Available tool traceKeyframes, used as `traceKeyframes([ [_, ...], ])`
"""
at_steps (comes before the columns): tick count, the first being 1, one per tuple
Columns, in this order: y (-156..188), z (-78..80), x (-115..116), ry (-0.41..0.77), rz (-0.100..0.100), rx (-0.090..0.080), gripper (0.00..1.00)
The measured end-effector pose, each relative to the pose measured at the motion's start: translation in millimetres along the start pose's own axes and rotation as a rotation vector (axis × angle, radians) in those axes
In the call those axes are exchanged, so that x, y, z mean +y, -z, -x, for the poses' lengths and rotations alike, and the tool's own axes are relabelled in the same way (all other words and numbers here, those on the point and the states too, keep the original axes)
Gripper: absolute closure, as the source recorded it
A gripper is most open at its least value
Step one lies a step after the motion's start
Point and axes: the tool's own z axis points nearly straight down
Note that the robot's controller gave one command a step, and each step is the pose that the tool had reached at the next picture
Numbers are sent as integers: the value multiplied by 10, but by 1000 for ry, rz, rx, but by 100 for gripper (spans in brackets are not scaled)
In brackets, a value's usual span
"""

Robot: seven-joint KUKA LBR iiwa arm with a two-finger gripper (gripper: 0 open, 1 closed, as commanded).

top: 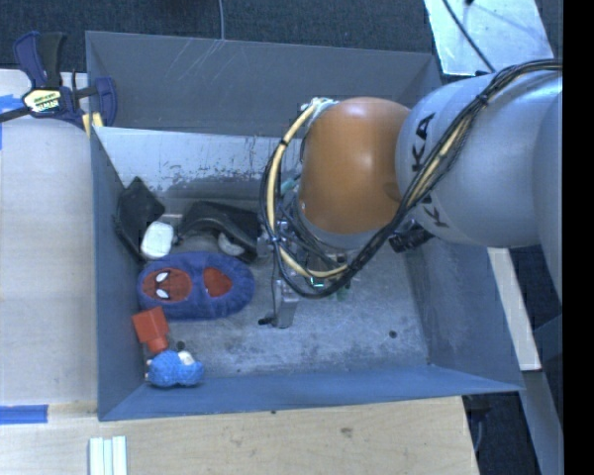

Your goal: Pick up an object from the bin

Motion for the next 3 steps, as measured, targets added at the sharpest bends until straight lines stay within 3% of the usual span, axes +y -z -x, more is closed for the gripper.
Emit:
traceKeyframes([
  [1,-753,248,332,39,6,-16,0],
  [2,-793,279,975,305,-1,-12,0],
  [3,-783,275,962,303,-2,-7,100],
])
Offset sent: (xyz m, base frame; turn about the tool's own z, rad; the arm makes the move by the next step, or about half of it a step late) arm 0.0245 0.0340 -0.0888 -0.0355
